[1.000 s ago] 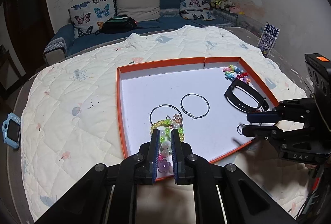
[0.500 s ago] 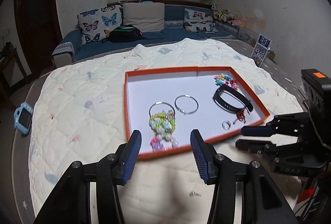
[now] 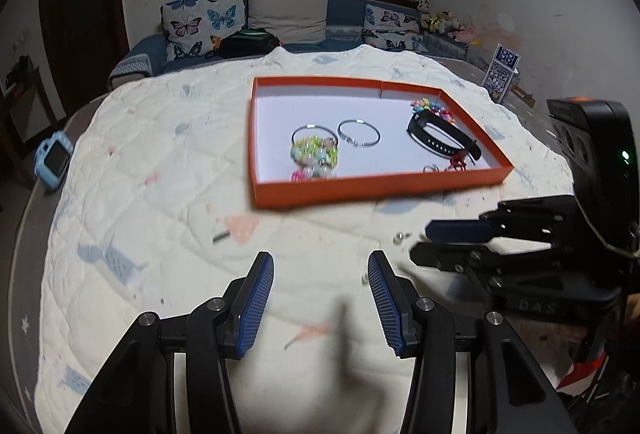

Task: Organize jewelry
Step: 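Grasp a pearl stud earring with the left gripper while the right grasps the other pearl stud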

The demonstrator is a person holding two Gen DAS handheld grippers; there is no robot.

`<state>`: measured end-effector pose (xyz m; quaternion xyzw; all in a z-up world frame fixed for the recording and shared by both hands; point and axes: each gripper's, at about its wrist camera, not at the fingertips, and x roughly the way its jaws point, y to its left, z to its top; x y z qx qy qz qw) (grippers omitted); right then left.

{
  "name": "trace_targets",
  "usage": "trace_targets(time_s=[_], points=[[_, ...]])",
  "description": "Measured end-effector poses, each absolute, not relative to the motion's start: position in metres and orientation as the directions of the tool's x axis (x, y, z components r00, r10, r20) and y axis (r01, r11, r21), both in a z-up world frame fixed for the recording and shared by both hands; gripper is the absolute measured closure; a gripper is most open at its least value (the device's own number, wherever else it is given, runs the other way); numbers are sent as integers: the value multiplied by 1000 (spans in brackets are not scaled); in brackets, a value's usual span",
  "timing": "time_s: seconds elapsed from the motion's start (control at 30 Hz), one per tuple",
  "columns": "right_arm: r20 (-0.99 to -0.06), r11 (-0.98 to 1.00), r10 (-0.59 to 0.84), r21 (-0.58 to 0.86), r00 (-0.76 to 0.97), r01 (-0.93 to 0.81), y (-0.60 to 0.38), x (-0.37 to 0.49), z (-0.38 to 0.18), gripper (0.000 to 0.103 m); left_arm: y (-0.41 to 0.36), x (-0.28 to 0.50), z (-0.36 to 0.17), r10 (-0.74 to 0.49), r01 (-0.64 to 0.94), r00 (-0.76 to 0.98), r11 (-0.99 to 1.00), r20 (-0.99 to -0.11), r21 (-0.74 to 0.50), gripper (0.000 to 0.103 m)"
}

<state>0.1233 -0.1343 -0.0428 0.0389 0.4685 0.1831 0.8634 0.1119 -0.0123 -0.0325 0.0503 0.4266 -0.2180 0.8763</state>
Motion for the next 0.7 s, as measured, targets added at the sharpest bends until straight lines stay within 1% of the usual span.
trace_targets(time_s=[0.43, 0.63, 0.7], points=[[-806, 961, 269, 184, 528, -208, -120, 127, -48, 73, 7, 103, -47, -371, 416, 527, 897, -765, -148, 50], [-809, 971, 223, 137, 543, -196, -114, 127, -49, 81, 3, 100, -50, -386, 443, 522, 885, -761, -145, 50], [-809, 971, 220, 128, 545, -202, -114, 126, -49, 82, 0, 100, -50, -396, 457, 519, 878, -758, -145, 50]])
